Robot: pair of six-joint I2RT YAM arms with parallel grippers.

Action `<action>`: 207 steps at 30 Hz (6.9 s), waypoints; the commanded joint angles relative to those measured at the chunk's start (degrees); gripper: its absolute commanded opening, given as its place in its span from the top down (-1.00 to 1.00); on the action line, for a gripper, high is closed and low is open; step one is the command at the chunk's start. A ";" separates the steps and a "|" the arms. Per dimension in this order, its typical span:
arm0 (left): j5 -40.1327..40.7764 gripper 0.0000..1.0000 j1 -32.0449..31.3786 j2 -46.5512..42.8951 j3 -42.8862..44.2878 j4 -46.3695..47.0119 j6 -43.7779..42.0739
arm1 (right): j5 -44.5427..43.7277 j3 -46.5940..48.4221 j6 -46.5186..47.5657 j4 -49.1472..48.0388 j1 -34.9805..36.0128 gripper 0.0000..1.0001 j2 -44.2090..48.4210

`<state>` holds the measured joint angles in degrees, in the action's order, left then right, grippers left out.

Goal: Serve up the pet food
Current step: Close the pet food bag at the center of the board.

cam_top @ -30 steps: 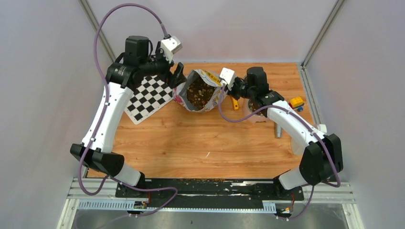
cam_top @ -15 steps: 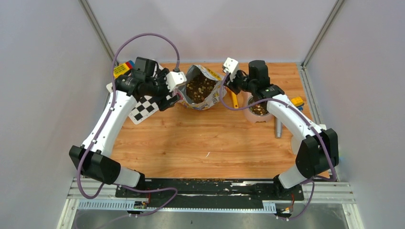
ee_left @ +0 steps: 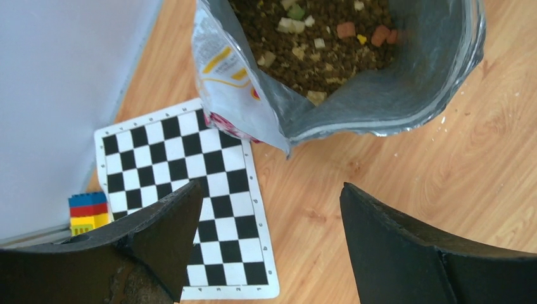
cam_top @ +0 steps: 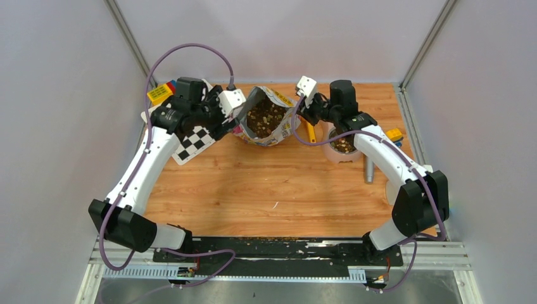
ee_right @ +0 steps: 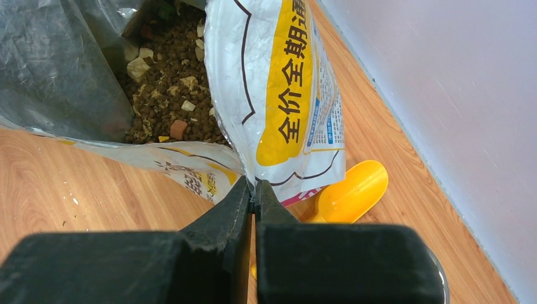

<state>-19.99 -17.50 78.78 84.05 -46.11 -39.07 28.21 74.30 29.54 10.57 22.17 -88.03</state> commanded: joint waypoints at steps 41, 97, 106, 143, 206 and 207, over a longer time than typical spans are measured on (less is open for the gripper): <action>-0.59 1.00 -4.12 4.86 3.52 3.81 4.09 | 1.21 2.59 -4.47 -4.85 -1.24 1.00 4.67; -9.27 -0.32 -3.16 -8.17 -9.03 17.46 22.77 | 27.76 0.73 -31.20 -10.94 -17.79 0.91 10.24; -13.53 -0.24 -3.16 -6.30 -16.21 23.74 24.50 | 27.66 0.31 -32.52 -12.00 -17.51 1.00 9.02; -9.10 -0.52 -7.76 -6.17 -43.87 77.37 28.00 | 27.46 -0.05 -35.94 -10.04 -17.44 1.00 4.17; -4.61 -0.14 -11.60 -2.46 -38.60 67.80 21.29 | 29.70 -1.79 -38.30 -11.89 -17.24 1.00 4.17; -4.73 -0.14 -11.60 -2.61 -38.78 67.79 21.13 | 29.79 -1.89 -38.25 -11.89 -17.23 1.00 4.09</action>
<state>-26.85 -29.19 76.31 43.46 20.38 -14.11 54.81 72.01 -7.49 3.14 4.67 -85.10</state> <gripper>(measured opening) 0.575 0.022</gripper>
